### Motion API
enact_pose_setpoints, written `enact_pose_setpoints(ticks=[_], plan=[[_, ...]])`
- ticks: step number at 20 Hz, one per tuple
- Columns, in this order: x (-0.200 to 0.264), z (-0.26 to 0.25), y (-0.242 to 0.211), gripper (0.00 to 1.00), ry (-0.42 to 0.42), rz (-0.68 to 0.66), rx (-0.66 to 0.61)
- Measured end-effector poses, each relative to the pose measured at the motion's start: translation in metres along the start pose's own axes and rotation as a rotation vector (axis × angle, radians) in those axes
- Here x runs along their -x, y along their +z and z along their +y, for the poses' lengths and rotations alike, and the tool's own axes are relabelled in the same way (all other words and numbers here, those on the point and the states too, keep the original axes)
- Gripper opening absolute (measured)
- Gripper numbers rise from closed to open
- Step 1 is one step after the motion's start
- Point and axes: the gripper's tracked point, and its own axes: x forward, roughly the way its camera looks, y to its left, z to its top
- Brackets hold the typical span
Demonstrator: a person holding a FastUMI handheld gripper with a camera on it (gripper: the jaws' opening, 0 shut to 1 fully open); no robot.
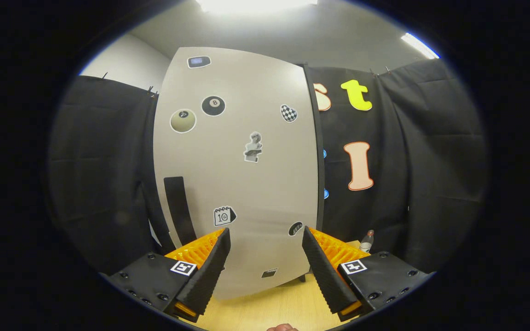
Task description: Open the shoe cabinet door, grab the shoes and put them into the shoe cabinet, then close the shoe cabinet door.
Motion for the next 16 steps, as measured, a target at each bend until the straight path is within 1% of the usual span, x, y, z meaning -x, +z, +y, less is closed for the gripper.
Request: enact_pose_setpoints(ticks=[9,12,16], plan=[[0.003,0.012,-0.002,0.98,0.032,0.002,0.023],[0.006,0.009,-0.004,0.98,0.016,0.006,0.063],[0.009,0.013,-0.008,0.98,0.007,0.010,0.043]])
